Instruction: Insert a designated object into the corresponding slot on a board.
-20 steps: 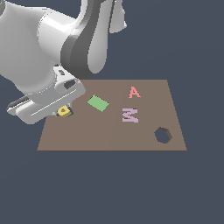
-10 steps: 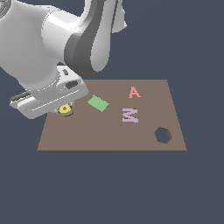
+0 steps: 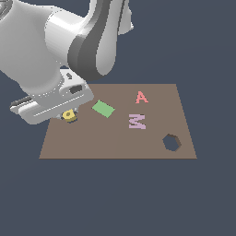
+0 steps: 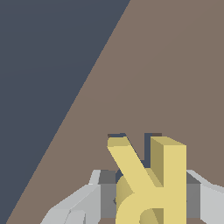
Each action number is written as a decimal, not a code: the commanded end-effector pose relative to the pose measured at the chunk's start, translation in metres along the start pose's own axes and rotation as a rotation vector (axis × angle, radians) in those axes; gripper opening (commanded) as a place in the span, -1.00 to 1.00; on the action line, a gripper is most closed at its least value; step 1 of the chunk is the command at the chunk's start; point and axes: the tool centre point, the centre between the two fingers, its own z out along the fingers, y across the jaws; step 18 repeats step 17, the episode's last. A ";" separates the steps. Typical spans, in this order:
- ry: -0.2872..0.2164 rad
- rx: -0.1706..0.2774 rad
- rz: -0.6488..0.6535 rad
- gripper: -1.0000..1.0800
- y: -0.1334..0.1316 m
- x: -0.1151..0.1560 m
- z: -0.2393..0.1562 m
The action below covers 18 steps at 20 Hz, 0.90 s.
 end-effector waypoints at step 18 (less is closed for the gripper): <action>0.000 0.000 -0.003 0.92 0.000 0.000 0.010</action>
